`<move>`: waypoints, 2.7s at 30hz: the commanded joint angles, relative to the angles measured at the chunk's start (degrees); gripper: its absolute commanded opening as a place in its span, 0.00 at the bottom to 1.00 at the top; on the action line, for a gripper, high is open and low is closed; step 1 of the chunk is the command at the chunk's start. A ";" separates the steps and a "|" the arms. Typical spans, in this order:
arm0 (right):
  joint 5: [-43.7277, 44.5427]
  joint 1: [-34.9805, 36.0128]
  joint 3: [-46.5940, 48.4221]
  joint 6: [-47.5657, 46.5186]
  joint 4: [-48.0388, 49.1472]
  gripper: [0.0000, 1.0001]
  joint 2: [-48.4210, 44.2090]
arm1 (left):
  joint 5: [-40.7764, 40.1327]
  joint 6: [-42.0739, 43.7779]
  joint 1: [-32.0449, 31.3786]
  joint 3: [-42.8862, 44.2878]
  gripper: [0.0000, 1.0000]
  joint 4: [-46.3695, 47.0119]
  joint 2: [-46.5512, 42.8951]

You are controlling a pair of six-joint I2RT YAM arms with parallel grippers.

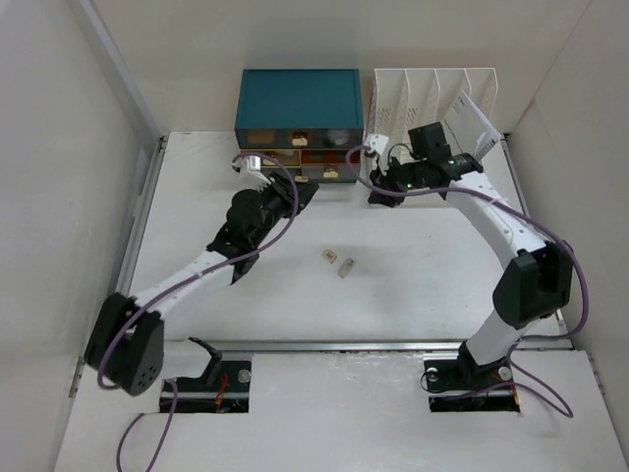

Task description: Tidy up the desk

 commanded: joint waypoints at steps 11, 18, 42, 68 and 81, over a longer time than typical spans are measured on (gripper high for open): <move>9.71 20.56 -9.01 5.91 8.69 0.32 7.58 | -16.81 35.39 4.35 11.28 0.57 -54.92 -21.92; 19.80 23.73 -5.05 16.44 14.05 0.32 15.75 | -17.62 36.54 5.05 7.25 0.59 -53.26 -28.69; 34.59 24.87 -3.99 21.21 14.06 0.41 20.86 | -16.56 36.54 6.20 6.19 0.62 -52.64 -31.69; 27.73 26.02 -9.62 19.10 12.39 0.44 12.34 | -16.56 36.54 6.20 6.19 0.64 -52.11 -31.69; 28.87 26.02 -9.53 14.45 10.72 0.54 15.06 | -16.56 36.54 6.20 6.19 0.64 -52.11 -31.69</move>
